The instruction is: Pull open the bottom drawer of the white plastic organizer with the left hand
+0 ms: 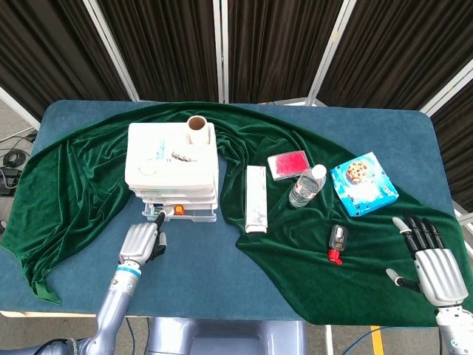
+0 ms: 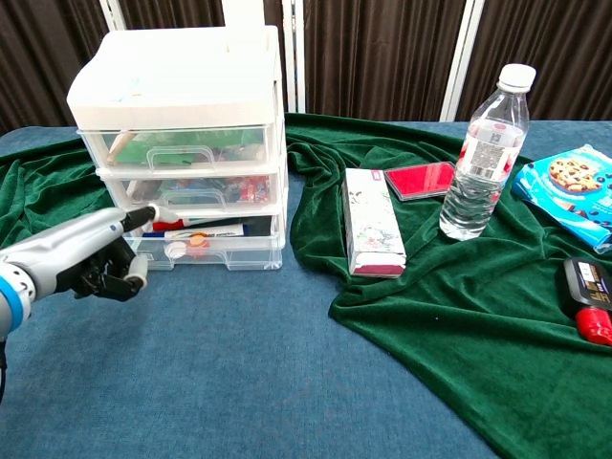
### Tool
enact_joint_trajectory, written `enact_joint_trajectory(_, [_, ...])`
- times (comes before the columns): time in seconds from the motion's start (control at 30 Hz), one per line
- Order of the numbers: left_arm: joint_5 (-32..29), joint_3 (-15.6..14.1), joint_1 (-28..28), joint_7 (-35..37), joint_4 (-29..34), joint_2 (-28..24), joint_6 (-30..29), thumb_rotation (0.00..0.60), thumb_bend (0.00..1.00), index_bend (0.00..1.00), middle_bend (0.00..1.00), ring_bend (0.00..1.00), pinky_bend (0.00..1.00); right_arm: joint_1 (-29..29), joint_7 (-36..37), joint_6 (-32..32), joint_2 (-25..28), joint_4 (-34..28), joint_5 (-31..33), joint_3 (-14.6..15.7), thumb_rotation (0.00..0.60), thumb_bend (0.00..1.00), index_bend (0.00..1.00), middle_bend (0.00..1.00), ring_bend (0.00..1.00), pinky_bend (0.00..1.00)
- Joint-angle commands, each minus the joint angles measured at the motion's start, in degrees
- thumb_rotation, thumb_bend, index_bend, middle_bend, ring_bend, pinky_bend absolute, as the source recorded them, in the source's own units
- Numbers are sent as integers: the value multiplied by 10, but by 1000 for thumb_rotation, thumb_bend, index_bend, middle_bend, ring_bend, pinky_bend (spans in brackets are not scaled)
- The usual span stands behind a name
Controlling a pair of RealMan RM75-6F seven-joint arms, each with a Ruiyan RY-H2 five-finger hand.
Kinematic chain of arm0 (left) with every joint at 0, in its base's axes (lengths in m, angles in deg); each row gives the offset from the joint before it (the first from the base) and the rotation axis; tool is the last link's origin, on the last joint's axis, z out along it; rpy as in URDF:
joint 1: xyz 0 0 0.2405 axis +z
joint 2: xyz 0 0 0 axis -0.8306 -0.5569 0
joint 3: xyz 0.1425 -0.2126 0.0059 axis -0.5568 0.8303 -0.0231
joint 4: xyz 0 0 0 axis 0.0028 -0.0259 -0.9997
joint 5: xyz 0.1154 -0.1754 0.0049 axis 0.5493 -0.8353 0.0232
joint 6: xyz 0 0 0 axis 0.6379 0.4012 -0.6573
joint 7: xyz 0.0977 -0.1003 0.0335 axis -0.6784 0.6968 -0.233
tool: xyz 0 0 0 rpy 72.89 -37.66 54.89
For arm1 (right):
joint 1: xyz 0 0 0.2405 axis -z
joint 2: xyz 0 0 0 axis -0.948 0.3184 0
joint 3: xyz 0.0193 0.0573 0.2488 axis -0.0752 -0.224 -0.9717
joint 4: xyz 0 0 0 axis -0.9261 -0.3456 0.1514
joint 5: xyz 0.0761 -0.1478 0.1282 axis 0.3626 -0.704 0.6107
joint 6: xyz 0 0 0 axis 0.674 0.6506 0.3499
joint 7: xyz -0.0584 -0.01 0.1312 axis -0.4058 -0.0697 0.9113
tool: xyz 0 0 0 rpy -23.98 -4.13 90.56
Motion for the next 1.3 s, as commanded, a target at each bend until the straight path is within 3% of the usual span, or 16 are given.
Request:
enact_joint_trajectory(0.03, [-28,3,-13,-8,-3,6,8,600,807,93,837,734,773,0,0,0,0,0,0,0,600,44,0,0,0,0])
enact_joint_trajectory(0.27, [-53,4,-24,11,-9,5,13,600,807,113,837,734,774,0,-1,1,0,0,-1,0,600,45,0,0,0,0])
enact_joint_trajectory(0.7, [-46,-28,-28,36,26,-21,16,600,813,303,841,746,774,0,-2,1,0,-1,-1,1,600,44,0,0,0,0])
enact_joint_trajectory(0.97, [-14,-69,-16,47,56,-36,3,600,813,303,841,747,774,1,-2,-1,1,-3,-1,1,600,44,0,0,0,0])
enact_joint_trajectory(1.2, [12,-86,-9,67,62,-43,-5,600,813,293,841,747,774,1,-5,0,0,-3,-2,2,600,44,0,0,0,0])
enact_joint_trajectory(1.3, [23,-87,-6,77,55,-42,-11,600,810,174,841,747,774,0,-6,1,0,-3,-2,2,600,44,0,0,0,0])
